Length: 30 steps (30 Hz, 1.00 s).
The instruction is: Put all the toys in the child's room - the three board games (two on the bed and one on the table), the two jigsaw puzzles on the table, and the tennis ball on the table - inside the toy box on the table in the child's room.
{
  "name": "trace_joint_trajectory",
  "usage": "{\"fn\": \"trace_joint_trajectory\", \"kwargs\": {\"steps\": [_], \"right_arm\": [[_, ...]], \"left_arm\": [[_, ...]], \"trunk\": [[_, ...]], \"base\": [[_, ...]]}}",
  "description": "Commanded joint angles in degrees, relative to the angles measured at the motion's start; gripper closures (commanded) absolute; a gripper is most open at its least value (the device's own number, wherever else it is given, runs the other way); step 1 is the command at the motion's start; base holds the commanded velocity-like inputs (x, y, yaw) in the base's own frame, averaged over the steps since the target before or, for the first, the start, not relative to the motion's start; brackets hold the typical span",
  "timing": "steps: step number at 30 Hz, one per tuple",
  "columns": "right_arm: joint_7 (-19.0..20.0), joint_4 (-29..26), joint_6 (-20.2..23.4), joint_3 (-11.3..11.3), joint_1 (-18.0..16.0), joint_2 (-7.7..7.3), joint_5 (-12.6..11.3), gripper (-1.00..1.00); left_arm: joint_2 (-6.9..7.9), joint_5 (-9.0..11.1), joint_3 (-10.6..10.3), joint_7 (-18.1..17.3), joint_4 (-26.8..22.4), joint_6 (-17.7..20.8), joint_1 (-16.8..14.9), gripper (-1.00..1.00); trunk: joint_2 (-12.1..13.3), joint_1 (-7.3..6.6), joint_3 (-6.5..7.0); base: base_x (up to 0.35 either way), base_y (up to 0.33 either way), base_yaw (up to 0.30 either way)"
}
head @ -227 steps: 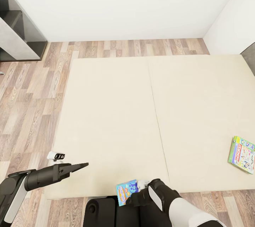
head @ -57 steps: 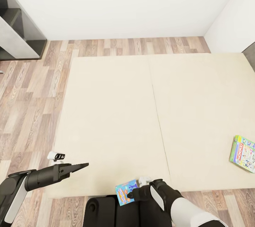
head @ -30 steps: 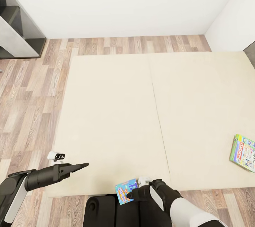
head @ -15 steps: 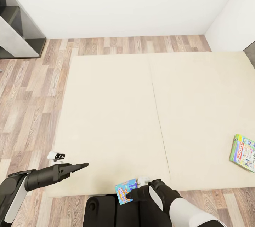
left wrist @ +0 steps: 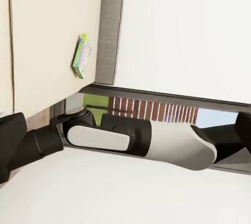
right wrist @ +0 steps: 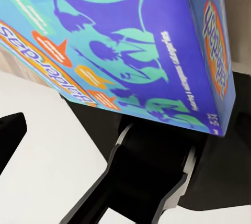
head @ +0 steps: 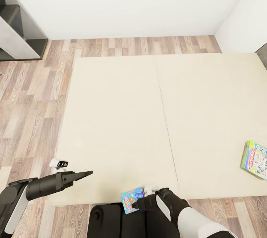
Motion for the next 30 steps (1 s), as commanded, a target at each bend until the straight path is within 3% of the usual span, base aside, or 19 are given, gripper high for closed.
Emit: {"fn": "trace_joint_trajectory", "kwargs": {"steps": [1,16,20,26,30], "right_arm": [[-0.08,-0.08,0.32,0.44,-0.01,-0.03,-0.59,-1.00],[-0.02,-0.08,0.35,0.45,-0.01,-0.09,-0.54,-1.00],[0.01,-0.08,0.42,0.45,-0.01,-0.10,-0.56,-1.00],[0.26,-0.08,0.86,0.42,-0.01,-0.25,-0.68,-1.00],[0.38,-0.08,1.17,0.30,-0.01,-0.31,-1.03,-1.00]], "left_arm": [[0.02,0.07,-0.02,-0.14,-0.01,0.60,-0.02,-1.00],[0.13,0.16,0.06,-0.59,-0.06,0.67,0.02,-1.00],[0.33,0.12,0.11,-5.37,-0.13,0.70,0.04,-1.00],[2.20,0.16,0.10,-6.21,-0.12,0.65,0.10,-1.00],[2.56,0.18,0.09,-6.21,-0.11,0.62,0.11,-1.00]], "trunk": [[-0.09,0.03,-0.15],[-0.09,0.03,-0.88],[-0.09,0.03,-0.89],[-0.09,0.03,-0.89],[-0.09,0.03,-0.89]], "base": [[0.000,0.000,0.000],[0.000,0.000,0.000],[0.000,0.000,0.000],[0.000,0.000,0.000],[0.000,0.000,0.000]]}}
